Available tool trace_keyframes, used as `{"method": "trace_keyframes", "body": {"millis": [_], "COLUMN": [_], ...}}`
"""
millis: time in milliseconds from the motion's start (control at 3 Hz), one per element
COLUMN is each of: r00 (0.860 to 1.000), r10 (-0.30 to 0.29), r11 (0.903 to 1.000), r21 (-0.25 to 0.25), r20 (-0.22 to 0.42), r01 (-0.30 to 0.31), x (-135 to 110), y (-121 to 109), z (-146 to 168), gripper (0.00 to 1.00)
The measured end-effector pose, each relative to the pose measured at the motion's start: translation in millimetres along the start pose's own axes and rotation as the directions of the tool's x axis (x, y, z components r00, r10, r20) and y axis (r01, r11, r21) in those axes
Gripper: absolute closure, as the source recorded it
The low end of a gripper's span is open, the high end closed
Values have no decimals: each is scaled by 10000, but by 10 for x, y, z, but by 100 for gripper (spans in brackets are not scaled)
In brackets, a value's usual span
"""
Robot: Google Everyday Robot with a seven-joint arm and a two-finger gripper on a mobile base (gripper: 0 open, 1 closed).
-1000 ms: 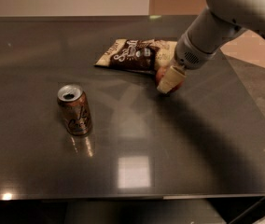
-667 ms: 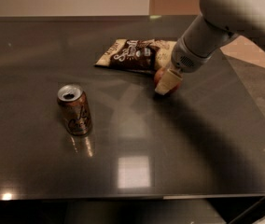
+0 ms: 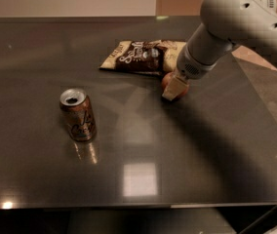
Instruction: Move apple near brown chip bag
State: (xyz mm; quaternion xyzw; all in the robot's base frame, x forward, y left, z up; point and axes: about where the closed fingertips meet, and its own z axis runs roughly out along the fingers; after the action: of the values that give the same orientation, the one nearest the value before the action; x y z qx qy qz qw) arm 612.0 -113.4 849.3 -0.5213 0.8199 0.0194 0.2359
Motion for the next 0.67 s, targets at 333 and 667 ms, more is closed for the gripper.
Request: {"method": "trace_keyframes", "body": {"millis": [333,667], "r00": [10000,9998], "r10": [84,178], "r11": [9998,9994], "r21": [196,292], "r20": [-51,-82], "r01": [-83,-175], "x": [40,80], "y": [-49,-85], "z": [26,36], "gripper": [36,13]}}
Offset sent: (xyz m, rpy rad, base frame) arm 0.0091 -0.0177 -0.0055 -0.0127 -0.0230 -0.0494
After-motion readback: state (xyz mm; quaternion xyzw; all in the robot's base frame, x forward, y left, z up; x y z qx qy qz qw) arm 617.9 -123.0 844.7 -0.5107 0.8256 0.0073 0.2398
